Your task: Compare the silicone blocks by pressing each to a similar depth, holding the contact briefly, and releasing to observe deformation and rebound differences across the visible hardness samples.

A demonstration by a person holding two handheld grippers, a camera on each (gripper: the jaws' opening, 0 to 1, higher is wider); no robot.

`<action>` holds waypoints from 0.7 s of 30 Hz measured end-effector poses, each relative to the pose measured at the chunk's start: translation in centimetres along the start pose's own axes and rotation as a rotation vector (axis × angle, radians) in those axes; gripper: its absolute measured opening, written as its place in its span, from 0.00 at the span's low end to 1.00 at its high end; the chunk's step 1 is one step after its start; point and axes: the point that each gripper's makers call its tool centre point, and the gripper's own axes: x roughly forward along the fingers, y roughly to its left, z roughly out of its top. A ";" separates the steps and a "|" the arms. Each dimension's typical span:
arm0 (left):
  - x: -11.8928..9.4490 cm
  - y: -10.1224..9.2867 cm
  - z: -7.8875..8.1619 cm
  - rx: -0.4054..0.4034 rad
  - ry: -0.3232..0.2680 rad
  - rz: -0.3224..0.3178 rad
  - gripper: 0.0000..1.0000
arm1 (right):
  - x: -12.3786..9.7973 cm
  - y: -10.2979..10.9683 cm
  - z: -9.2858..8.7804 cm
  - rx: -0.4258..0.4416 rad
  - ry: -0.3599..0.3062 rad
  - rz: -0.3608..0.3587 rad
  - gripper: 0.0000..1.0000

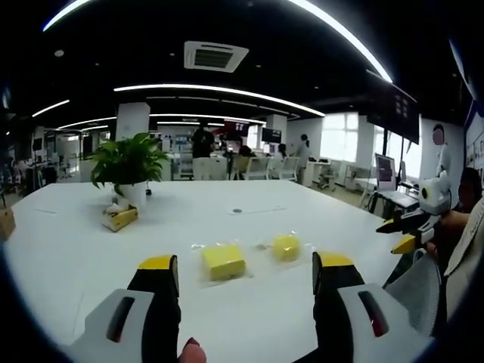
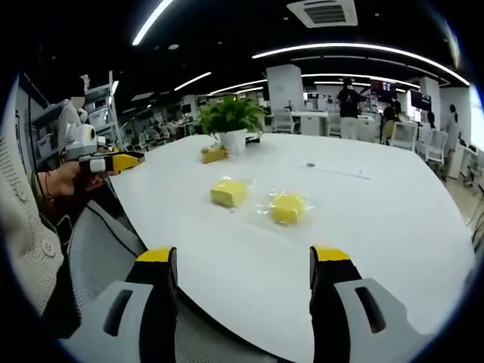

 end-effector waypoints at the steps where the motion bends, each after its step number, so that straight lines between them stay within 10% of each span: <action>1: 0.0 0.0 0.0 0.000 0.000 -0.001 0.71 | 0.0 0.0 -0.1 0.002 0.002 -0.001 0.66; 21: 0.2 -0.3 0.0 0.002 0.005 -0.007 0.71 | -0.1 0.0 2.0 0.020 -0.031 0.011 0.66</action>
